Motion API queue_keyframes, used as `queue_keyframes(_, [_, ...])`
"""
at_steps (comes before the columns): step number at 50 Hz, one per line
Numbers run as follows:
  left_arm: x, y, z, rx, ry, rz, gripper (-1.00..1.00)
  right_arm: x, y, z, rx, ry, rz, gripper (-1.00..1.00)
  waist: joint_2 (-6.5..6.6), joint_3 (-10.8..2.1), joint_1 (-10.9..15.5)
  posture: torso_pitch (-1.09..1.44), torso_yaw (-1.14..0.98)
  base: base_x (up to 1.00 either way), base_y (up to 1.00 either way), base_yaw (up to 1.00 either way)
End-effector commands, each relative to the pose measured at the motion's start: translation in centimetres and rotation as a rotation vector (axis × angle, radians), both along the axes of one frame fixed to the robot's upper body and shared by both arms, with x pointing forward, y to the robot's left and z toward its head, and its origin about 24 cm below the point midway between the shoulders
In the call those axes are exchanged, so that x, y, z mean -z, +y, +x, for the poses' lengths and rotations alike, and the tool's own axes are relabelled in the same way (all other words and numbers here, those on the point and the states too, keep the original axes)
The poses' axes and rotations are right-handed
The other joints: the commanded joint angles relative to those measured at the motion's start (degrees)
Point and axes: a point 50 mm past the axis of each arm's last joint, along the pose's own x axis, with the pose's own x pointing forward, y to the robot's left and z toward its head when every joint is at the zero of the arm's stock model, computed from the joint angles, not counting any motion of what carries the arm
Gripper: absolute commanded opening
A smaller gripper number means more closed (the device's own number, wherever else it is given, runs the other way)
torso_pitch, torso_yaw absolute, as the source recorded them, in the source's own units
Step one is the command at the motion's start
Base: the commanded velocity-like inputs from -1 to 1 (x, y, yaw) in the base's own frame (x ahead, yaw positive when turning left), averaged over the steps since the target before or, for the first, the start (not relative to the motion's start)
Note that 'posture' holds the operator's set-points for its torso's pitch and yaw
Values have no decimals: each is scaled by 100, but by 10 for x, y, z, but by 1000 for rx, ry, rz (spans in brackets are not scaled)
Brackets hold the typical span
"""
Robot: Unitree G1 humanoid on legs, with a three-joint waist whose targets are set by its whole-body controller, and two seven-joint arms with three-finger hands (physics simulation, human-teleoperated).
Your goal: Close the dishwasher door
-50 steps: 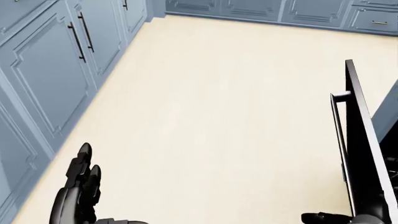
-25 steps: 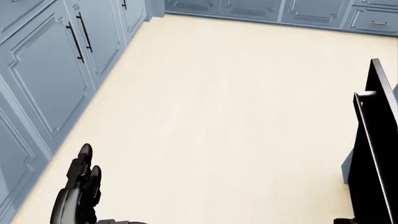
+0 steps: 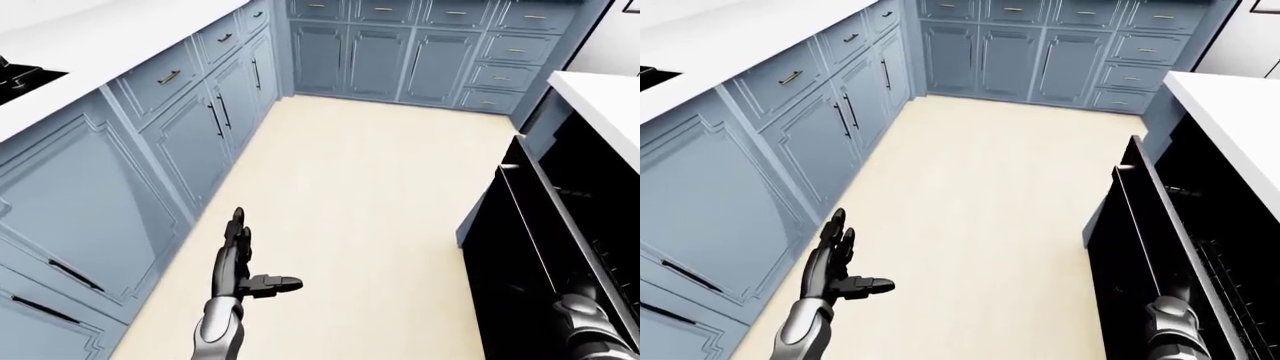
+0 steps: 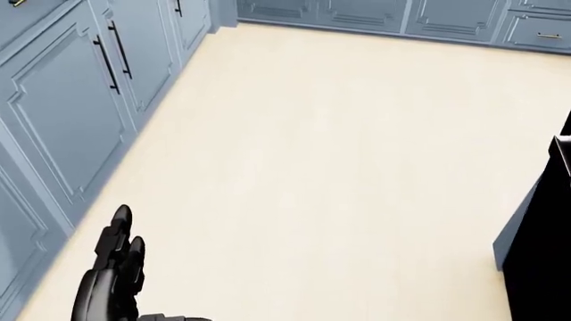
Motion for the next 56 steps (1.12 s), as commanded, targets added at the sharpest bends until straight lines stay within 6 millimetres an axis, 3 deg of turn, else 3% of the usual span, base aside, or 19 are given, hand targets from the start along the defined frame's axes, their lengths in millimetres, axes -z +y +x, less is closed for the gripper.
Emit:
queue_keyframes(1, [-16,0,5,3,-87,6,100,-32,-27,-1,92,-78,-149,100,-118,-117,-80,0,0,0,0,0])
queue_keyframes(24, [-16,-1,5,3,-87,6,100,-70,-71,-28,169,-125,-223,100,-64,-23,-112,0,0,0,0,0])
queue_keyframes(34, [-17,-1,4,3,-89,5,100,-94,-94,-49,218,-146,-278,100,-190,10,-166,0,0,0,0,0])
queue_keyframes(56, [-16,-2,4,5,-88,7,100,-103,-98,-50,221,-170,-299,100,-229,-3,-72,0,0,0,0,0])
